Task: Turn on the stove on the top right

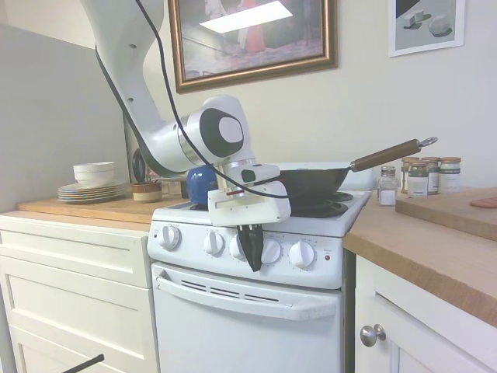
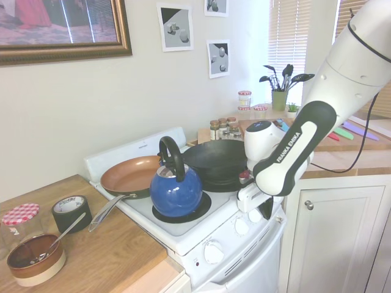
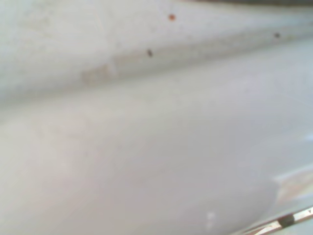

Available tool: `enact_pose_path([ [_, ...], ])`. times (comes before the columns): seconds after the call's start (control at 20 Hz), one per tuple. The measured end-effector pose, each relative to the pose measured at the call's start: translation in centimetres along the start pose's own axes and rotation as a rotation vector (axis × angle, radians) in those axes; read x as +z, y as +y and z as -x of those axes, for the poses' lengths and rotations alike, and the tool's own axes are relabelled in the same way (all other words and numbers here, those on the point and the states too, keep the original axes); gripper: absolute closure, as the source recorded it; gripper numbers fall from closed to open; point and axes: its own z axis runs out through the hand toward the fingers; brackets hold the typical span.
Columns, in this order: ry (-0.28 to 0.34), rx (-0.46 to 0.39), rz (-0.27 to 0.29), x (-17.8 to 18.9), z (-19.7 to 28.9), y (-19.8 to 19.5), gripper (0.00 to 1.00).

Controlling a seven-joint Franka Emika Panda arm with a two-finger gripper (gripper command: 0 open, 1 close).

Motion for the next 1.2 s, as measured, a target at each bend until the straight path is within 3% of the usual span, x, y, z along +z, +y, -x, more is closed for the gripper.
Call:
enact_pose_path([
  [0.85,0.060,0.007,-0.089,1.3,1.9,3.7,1.00],
  [1.2,0.066,-0.007,-0.136,0.1,4.4,5.8,1.00],
])
